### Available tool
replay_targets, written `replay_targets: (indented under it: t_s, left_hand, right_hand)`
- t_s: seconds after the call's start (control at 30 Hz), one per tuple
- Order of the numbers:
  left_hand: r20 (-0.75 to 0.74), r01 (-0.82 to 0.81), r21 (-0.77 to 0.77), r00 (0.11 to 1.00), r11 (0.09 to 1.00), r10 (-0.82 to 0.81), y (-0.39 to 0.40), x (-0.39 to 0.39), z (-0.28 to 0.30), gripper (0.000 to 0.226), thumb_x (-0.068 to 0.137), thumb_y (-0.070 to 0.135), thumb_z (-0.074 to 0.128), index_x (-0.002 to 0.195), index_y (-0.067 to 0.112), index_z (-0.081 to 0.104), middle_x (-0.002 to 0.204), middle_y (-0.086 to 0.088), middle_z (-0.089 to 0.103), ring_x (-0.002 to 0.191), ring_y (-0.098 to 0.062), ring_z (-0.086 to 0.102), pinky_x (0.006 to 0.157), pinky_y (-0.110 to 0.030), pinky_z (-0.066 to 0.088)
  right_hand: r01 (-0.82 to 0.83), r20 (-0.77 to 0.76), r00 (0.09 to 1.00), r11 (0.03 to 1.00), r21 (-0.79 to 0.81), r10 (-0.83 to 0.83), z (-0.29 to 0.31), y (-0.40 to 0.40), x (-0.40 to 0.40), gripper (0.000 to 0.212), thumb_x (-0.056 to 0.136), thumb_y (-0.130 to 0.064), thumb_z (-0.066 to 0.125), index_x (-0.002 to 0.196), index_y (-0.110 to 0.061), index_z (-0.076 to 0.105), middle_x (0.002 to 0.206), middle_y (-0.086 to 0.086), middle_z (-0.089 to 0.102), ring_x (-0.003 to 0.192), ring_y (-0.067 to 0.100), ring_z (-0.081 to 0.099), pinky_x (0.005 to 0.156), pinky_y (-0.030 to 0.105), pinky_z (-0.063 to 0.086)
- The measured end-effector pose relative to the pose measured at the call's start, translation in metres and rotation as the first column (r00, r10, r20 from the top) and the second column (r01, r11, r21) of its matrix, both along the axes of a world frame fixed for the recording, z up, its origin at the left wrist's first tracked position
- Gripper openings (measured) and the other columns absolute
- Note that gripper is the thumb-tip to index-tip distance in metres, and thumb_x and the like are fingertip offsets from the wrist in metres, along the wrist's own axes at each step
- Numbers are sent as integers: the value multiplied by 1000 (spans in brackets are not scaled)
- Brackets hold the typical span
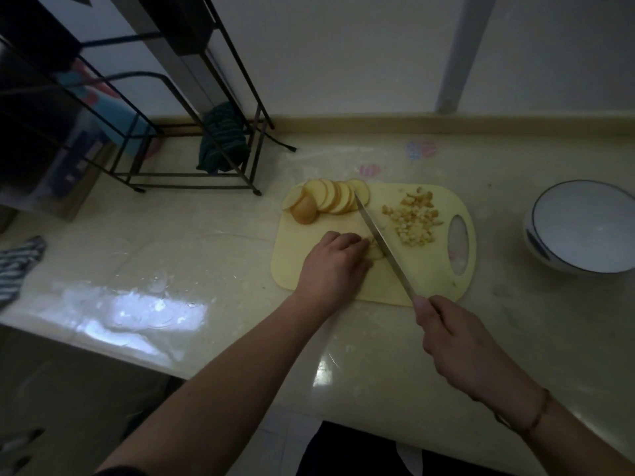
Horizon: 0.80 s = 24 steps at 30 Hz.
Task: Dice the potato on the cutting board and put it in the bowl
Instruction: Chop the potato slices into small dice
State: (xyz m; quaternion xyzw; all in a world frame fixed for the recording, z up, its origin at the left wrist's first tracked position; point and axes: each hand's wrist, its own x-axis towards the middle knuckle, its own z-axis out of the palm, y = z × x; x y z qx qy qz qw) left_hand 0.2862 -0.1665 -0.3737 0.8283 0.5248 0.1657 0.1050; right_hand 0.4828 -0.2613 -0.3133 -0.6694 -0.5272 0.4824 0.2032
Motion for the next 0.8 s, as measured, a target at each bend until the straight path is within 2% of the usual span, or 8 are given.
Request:
replay_targets:
  t_s: [0.07,0.13,0.27,0.37,0.57,0.8]
  left_hand:
    - [4,9,4,1000,1000,-9,-1,1,2,44,88,36,59,117,5,70,112,-11,69,93,-32,61,79,-40,56]
    - [17,26,30,1000,999,-27,0,0,1,40,87,30,68,117,4,69,113,-12,68,94,-32,61,81,-39,55]
    - [34,59,83,997,995,-62,1,0,-2,29,88,24,70,109,5,72,109,-11,69,92,-32,62,76,-40,55]
    - [51,62,97,996,993,-67,2,2,-3,28,85,21,73,108,5,73,105,-11,69,90,-33,63,74,-40,56]
    - [54,79,85,995,993,-83,4,4,-1,28,86,27,62,102,7,75,100,-9,70,88,-32,63,68,-38,56]
    - [35,110,50,993,993,-112,9,3,0,29,87,30,58,95,9,76,94,-8,69,85,-30,63,64,-38,56]
  right_hand:
    - [-2,1,1000,1000,5,2,0,1,3,61,84,-65,31,77,-8,51,63,7,55,47,6,43,51,25,34]
    - [-5,-6,1000,1000,13,5,1,1,6,61,85,-65,32,76,-7,51,62,8,55,45,6,42,51,26,35]
    - [-12,-26,1000,1000,17,12,6,2,5,60,86,-63,32,76,-8,51,59,2,52,45,5,43,53,27,35]
    - [-22,-26,999,1000,21,23,10,2,4,60,85,-64,32,76,-8,52,59,1,51,45,4,42,53,27,35]
    - [-33,-25,999,999,13,34,14,1,4,59,87,-61,32,76,-7,52,59,3,52,47,4,43,54,29,37]
    - [-48,-19,999,998,30,48,17,-7,8,52,85,-61,32,69,-15,50,54,0,52,48,5,47,54,29,38]
